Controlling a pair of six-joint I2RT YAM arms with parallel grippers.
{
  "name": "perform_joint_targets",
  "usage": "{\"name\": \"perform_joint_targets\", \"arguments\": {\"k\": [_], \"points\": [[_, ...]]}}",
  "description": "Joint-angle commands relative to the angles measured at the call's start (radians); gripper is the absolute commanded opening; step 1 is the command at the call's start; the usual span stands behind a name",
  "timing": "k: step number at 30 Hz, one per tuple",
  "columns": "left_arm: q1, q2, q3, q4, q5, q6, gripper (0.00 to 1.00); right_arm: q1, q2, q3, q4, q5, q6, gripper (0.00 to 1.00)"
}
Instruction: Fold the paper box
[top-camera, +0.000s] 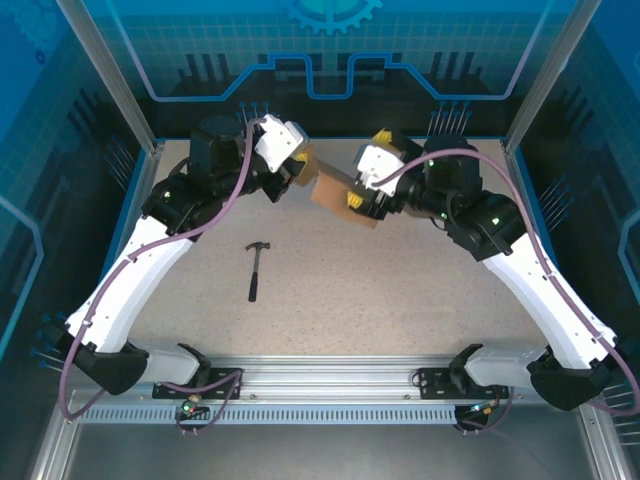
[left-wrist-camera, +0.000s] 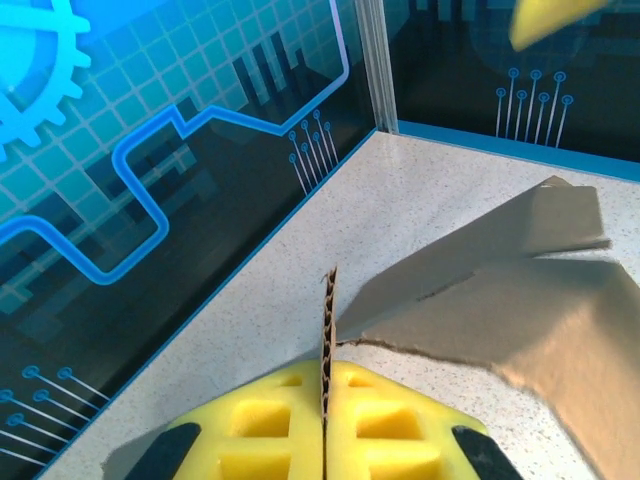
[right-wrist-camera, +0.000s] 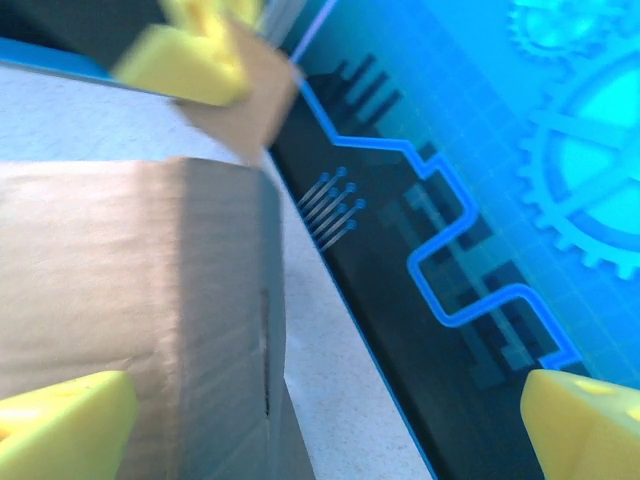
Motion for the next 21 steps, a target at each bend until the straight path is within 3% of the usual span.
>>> {"name": "perform_joint_targets", "arguments": {"k": [1,7,13,21], "points": [[-0.019,0.033,0.1,-0.085,-0.089,0.013,0.06,0.091,-0.025,0.059,-0.1,0.037,-0.035,1.0],[-0.045,0.078,0.212,-0.185,-0.128,-0.02,0.06,0.292,-0.018,0.03,-0.076,0.265,0.022,1.0],[-0.054,0.076,0.218,-0.193,-0.121,-0.011,0.06,0.335,0.022,0.0,0.051,0.549,-0.063,1.0],[-0.06,0.073,0.222,-0.194,-0.108,-0.018,0.05,0.318,0.07,-0.011,0.114,0.558,-0.09,0.99]]}}
